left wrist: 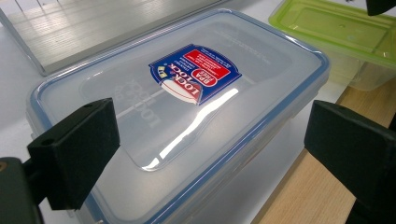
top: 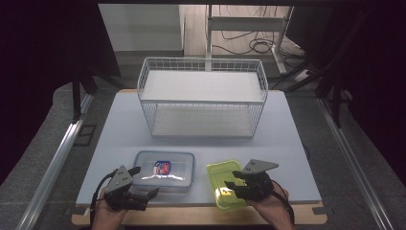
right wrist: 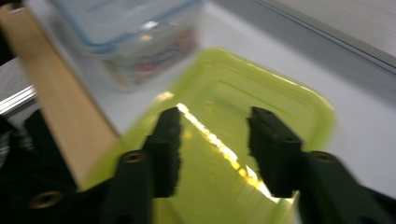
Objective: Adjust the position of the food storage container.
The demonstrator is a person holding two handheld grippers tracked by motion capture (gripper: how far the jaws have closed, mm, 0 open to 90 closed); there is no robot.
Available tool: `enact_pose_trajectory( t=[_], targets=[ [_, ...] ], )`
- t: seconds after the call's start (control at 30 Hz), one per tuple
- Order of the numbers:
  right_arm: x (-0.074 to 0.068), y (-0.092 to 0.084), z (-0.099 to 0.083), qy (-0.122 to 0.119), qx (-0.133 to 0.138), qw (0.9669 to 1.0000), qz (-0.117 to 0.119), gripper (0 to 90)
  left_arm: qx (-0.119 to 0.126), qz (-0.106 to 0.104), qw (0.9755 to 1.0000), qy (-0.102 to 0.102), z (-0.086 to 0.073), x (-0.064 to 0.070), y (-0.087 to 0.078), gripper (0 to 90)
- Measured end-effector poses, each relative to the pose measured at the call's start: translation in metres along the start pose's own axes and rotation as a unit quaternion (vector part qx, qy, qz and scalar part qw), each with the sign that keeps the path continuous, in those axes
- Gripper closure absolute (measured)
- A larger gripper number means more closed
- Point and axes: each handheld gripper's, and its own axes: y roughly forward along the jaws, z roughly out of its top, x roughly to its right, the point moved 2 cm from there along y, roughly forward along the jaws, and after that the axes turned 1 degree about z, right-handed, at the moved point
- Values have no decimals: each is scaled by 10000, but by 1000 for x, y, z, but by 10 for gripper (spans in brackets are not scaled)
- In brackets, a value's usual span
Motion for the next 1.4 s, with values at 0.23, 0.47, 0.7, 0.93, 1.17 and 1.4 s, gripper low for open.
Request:
enact_pose_trajectory(
  t=[0.23,0.47,0.7,0.93,1.17,1.4],
  targets=[
    [-38,10,9,-765,-120,9966,284,887,14,-10,10000,1,0,0,-1,33],
    [-56,25,7,-794,-412,9951,429,893,37,-7,10000,-20,0,0,-1,33],
    [-62,42,3,-789,-731,9928,519,893,28,-11,10000,-11,0,0,-1,33],
    [-55,42,-1,-768,-946,9921,288,892,26,-1,10000,-24,0,-1,-1,33],
    [-30,30,-8,-538,-968,9939,27,892,14,1,10000,-31,0,-1,-1,33],
    [-5,16,-19,-351,-1102,9932,-112,892,0,3,10000,-38,-1,-1,0,34]
  ],
)
